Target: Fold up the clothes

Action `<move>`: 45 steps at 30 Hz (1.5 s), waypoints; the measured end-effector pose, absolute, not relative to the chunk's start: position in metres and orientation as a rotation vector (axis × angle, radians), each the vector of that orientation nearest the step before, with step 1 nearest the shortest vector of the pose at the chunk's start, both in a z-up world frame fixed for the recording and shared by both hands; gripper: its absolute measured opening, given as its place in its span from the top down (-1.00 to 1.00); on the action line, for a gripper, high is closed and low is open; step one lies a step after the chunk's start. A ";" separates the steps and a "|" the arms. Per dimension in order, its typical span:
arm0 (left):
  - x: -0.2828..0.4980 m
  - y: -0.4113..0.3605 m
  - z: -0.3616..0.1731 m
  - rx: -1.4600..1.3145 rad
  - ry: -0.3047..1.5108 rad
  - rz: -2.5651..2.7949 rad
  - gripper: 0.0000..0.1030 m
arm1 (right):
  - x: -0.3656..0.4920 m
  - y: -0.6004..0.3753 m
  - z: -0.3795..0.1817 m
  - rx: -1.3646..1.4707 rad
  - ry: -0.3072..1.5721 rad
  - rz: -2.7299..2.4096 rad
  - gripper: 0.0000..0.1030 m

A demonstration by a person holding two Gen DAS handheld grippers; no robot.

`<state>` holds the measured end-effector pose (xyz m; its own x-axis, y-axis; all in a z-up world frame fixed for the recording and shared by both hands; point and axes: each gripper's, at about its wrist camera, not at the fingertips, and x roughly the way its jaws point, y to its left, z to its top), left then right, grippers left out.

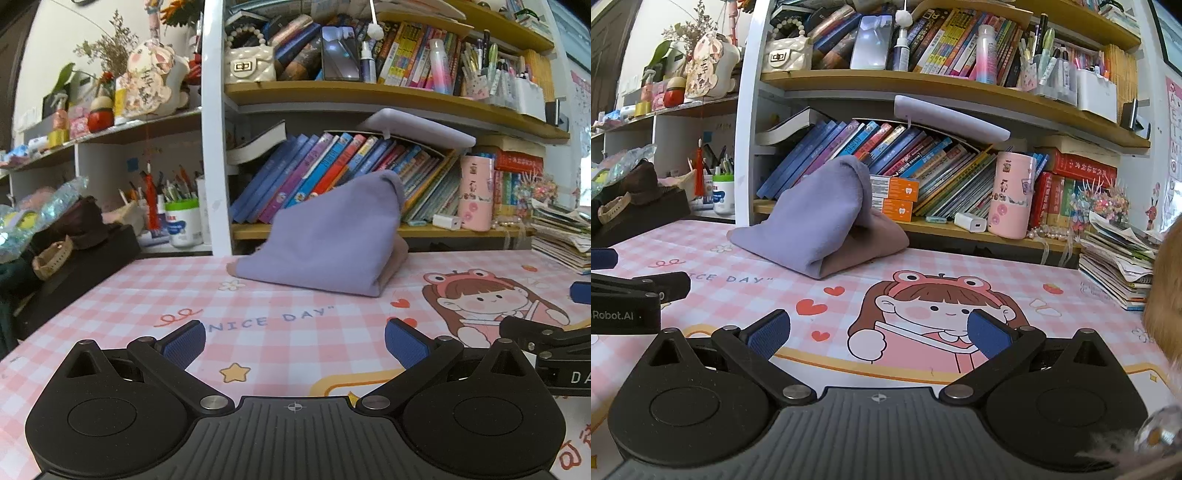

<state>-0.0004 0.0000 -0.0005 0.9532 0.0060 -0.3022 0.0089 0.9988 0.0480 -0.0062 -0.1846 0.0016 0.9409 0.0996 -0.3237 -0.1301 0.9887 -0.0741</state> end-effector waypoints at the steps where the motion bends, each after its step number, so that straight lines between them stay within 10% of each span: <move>1: -0.001 0.000 -0.001 0.044 0.311 -0.012 -1.00 | -0.006 -0.185 0.002 -0.094 0.324 0.117 -1.00; 45: 0.001 -0.002 -0.001 0.054 0.330 -0.029 -1.00 | -0.009 -0.189 0.001 -0.063 0.305 0.111 -1.00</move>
<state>0.0013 -0.0019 -0.0014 0.9457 -0.0195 -0.3245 0.0370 0.9982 0.0478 -0.0089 -0.1889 0.0012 0.9477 0.0991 -0.3033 -0.1182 0.9920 -0.0453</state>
